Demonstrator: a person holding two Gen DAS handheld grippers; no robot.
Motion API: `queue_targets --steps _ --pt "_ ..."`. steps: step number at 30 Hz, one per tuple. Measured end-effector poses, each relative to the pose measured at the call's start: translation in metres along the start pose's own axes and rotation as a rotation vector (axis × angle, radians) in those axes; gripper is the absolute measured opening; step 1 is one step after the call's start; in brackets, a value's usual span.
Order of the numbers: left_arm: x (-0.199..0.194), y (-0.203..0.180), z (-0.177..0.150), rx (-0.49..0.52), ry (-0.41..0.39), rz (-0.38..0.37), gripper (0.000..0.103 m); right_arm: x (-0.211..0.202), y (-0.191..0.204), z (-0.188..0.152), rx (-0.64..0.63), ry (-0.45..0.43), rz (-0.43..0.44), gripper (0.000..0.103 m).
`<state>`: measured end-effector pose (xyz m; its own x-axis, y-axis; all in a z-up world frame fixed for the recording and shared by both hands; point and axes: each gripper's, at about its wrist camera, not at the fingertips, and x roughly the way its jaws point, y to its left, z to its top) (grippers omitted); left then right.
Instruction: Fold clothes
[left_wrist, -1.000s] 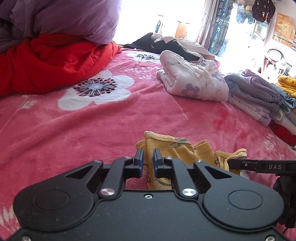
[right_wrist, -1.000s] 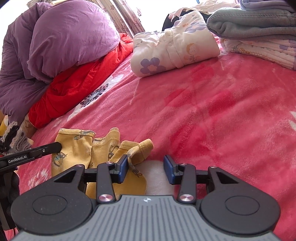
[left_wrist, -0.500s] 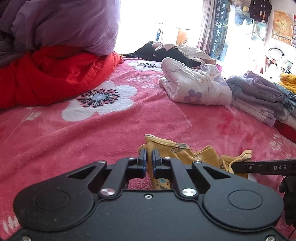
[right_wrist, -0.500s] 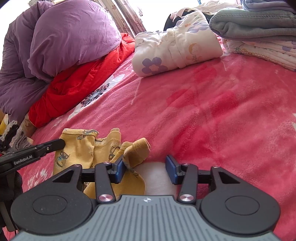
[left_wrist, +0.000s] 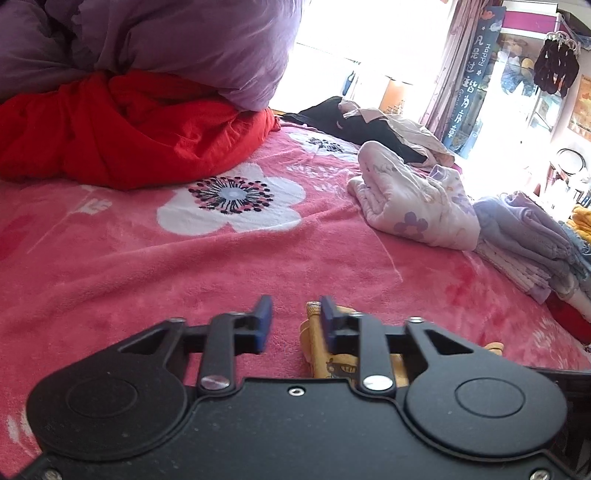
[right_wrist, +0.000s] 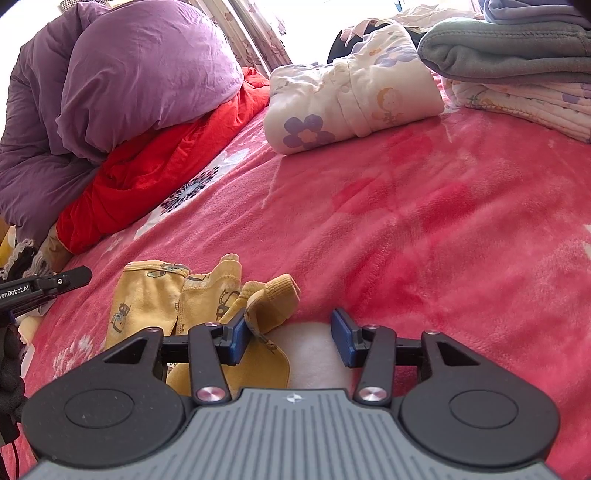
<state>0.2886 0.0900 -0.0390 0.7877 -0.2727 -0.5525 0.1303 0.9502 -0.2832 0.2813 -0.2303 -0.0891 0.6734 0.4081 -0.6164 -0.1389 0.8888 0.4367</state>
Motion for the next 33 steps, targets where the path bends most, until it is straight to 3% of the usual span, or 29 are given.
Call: queue_targets --steps 4,5,7,8,14,22,24,28,33 --pt "0.017 -0.009 -0.009 0.043 0.020 0.001 0.040 0.001 -0.001 0.001 -0.003 0.002 0.003 0.050" --pt "0.019 -0.012 -0.011 0.064 0.022 0.002 0.034 0.001 0.000 0.001 -0.004 0.002 0.003 0.051" --pt "0.021 -0.016 -0.012 0.106 0.016 0.012 0.007 0.001 0.000 0.001 -0.006 0.000 0.003 0.053" --pt "0.019 -0.015 -0.011 0.103 0.007 0.016 0.001 0.001 0.000 0.000 -0.007 -0.001 0.003 0.054" --pt "-0.006 0.003 -0.001 0.038 -0.059 0.044 0.000 0.002 0.002 -0.001 -0.013 -0.007 0.003 0.056" --pt "-0.051 0.036 -0.006 -0.065 -0.097 0.147 0.000 -0.003 0.004 -0.006 -0.031 -0.034 -0.002 0.057" --pt "-0.062 0.042 -0.008 -0.071 -0.102 0.183 0.000 -0.011 0.006 -0.010 -0.036 -0.044 -0.020 0.059" --pt "-0.086 0.058 -0.012 -0.108 -0.130 0.248 0.000 -0.035 0.012 -0.021 -0.063 -0.052 -0.079 0.075" --pt "-0.124 0.085 -0.029 -0.126 -0.148 0.365 0.000 -0.061 0.013 -0.038 -0.092 -0.047 -0.156 0.076"
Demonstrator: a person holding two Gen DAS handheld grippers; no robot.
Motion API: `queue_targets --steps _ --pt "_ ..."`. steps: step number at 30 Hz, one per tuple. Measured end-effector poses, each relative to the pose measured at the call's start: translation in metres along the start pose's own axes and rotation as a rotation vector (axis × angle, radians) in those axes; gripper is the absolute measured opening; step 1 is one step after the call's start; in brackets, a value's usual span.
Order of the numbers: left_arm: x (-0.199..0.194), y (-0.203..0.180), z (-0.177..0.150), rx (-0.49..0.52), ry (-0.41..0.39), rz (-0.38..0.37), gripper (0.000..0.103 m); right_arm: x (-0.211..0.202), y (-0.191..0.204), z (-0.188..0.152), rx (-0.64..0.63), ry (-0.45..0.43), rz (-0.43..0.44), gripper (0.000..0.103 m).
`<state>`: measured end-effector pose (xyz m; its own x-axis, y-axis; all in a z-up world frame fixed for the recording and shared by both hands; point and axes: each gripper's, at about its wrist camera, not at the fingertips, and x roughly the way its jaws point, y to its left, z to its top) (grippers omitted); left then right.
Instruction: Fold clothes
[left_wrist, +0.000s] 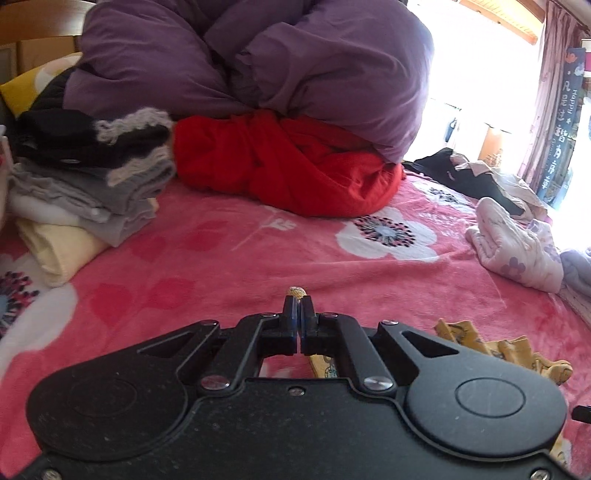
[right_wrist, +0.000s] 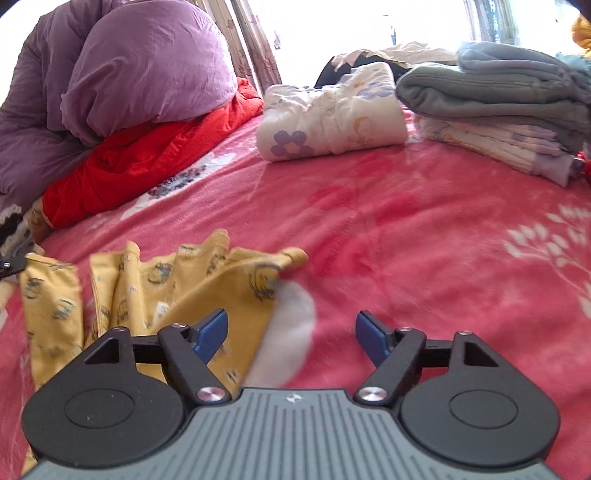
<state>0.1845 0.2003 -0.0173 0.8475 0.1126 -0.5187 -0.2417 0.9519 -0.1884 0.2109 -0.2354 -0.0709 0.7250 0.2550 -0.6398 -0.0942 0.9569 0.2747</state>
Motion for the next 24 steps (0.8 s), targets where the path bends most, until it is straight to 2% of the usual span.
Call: queue_targets --steps 3,7,10,13,16,18,20,22,24 --pt "-0.013 0.026 -0.003 -0.011 -0.010 0.068 0.000 -0.021 0.004 -0.017 -0.010 -0.001 -0.012 0.076" --pt "-0.031 0.061 -0.007 -0.031 -0.013 0.138 0.000 -0.058 0.034 -0.040 -0.129 -0.055 0.019 0.071" --pt "-0.043 0.085 -0.013 -0.049 -0.013 0.156 0.000 -0.084 0.065 -0.059 -0.262 -0.095 0.082 0.065" --pt "-0.047 0.104 -0.036 -0.087 0.013 0.160 0.000 -0.100 0.099 -0.079 -0.401 -0.112 0.153 0.056" --pt "-0.044 0.119 -0.041 -0.133 0.033 0.156 0.000 -0.107 0.135 -0.104 -0.573 -0.114 0.204 0.052" --pt "-0.043 0.131 -0.044 -0.153 0.048 0.194 0.000 -0.114 0.160 -0.124 -0.673 -0.109 0.234 0.052" --pt "-0.036 0.154 -0.048 -0.276 0.107 0.157 0.005 -0.118 0.185 -0.146 -0.777 -0.100 0.259 0.052" --pt "-0.033 0.178 -0.051 -0.438 0.116 0.081 0.013 -0.117 0.203 -0.162 -0.861 -0.096 0.269 0.052" --pt "-0.029 0.190 -0.053 -0.529 0.124 0.020 0.018 -0.113 0.217 -0.172 -0.897 -0.089 0.269 0.051"
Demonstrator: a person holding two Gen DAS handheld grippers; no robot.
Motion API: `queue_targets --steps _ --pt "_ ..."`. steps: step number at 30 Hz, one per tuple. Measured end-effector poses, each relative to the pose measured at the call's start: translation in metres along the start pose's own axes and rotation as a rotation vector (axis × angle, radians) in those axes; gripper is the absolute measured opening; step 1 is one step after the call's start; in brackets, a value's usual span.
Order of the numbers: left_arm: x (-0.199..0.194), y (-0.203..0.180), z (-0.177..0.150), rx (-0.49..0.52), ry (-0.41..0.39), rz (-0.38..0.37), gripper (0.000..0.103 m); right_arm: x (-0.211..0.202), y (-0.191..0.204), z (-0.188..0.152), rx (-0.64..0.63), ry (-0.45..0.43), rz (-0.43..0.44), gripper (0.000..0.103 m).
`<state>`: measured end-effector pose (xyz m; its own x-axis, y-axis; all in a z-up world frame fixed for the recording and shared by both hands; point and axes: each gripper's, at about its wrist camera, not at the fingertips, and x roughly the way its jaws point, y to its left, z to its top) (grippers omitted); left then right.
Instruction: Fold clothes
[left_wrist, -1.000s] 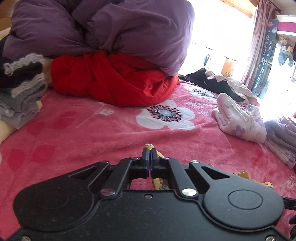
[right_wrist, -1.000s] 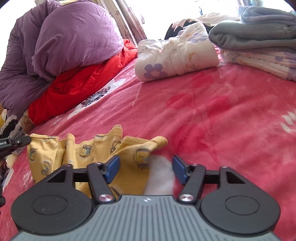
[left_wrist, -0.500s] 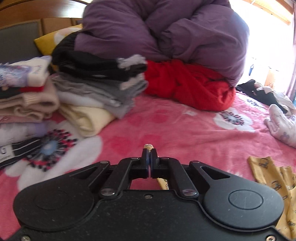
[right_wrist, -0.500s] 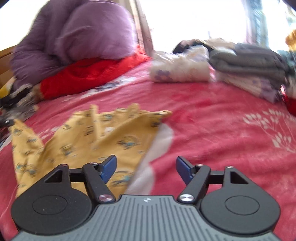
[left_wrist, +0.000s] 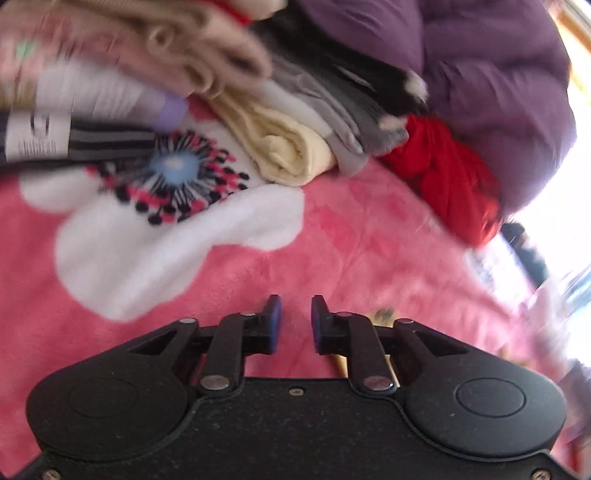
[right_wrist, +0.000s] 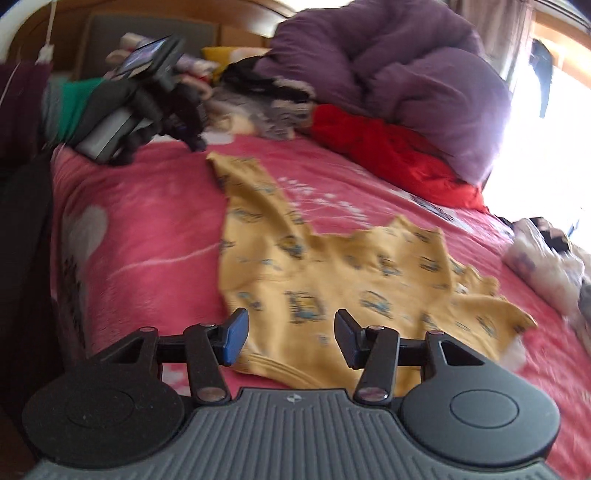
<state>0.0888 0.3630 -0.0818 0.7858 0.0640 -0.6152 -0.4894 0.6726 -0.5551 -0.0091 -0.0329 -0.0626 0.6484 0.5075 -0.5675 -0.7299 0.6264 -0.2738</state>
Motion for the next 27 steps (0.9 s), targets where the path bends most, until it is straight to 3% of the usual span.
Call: queue_targets --steps 3,6,11,16,18,21,27 --pt "0.007 0.004 0.006 -0.060 0.031 -0.069 0.021 0.012 0.012 0.005 0.013 0.016 -0.015 0.050" --pt "0.015 -0.016 0.010 0.083 0.022 -0.062 0.021 0.019 0.021 0.009 0.017 0.008 -0.033 0.050" --pt "0.025 -0.054 0.009 0.327 0.052 -0.169 0.022 0.025 0.037 0.008 -0.045 0.000 -0.066 0.050" --pt "0.045 -0.090 -0.010 0.571 0.084 -0.076 0.021 0.025 0.030 0.002 -0.016 0.012 -0.048 0.050" --pt "0.052 -0.102 -0.020 0.674 0.089 -0.010 0.015 0.025 0.024 0.002 0.027 0.015 -0.035 0.051" --pt "0.052 -0.115 -0.027 0.751 0.048 0.027 0.007 0.026 0.019 0.000 0.059 0.012 -0.019 0.051" --pt "0.041 -0.138 -0.038 0.856 -0.210 0.023 0.008 0.028 0.007 -0.003 0.126 0.000 0.057 0.051"
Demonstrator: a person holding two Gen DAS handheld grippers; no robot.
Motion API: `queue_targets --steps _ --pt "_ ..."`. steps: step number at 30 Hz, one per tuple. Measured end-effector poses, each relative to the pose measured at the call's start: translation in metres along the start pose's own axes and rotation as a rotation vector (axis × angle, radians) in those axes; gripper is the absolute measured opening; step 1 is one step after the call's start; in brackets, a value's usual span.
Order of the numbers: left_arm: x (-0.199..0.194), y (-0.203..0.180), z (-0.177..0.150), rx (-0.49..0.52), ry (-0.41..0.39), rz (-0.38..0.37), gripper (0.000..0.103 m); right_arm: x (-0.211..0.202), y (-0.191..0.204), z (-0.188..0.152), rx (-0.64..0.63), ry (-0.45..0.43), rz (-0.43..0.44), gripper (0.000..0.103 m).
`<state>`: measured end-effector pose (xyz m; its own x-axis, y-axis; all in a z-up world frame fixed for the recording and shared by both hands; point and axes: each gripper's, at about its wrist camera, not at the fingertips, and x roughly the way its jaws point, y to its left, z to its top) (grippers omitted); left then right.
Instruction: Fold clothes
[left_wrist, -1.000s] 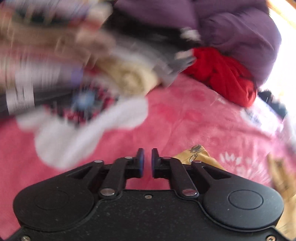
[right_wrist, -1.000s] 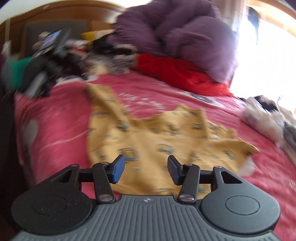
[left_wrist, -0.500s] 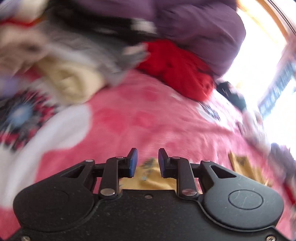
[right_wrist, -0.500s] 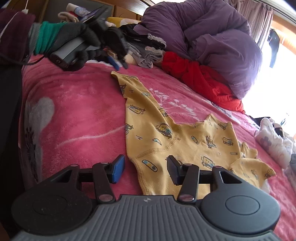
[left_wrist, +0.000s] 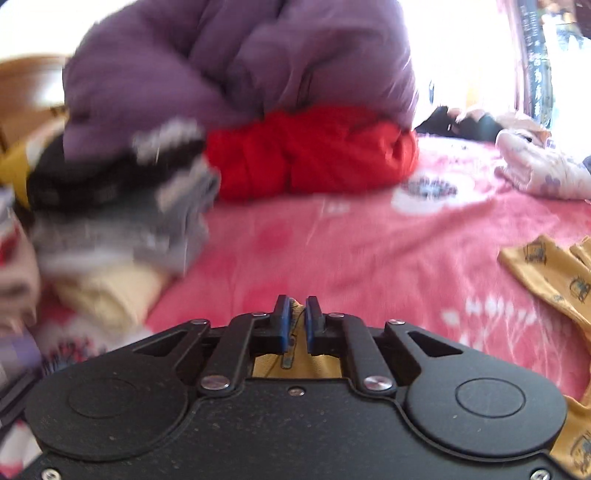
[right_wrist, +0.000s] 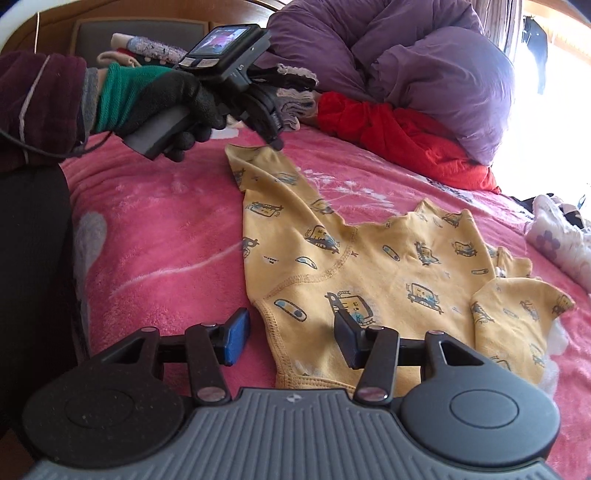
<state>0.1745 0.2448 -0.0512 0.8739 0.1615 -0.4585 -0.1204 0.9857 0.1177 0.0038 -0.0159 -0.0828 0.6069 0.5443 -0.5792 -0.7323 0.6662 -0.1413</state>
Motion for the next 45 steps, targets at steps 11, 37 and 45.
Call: queue_targets --steps 11,37,45 --pt "0.012 0.011 0.000 -0.077 0.077 0.136 0.023 -0.002 -0.004 0.002 0.022 0.004 0.050 0.051" --pt "-0.007 0.056 -0.041 -0.696 0.222 -0.091 0.002 0.009 0.056 0.030 -0.344 0.064 -0.146 0.009" --pt "-0.010 0.053 -0.034 -0.604 0.227 0.007 0.008 0.018 0.051 0.023 -0.266 0.105 -0.080 0.012"
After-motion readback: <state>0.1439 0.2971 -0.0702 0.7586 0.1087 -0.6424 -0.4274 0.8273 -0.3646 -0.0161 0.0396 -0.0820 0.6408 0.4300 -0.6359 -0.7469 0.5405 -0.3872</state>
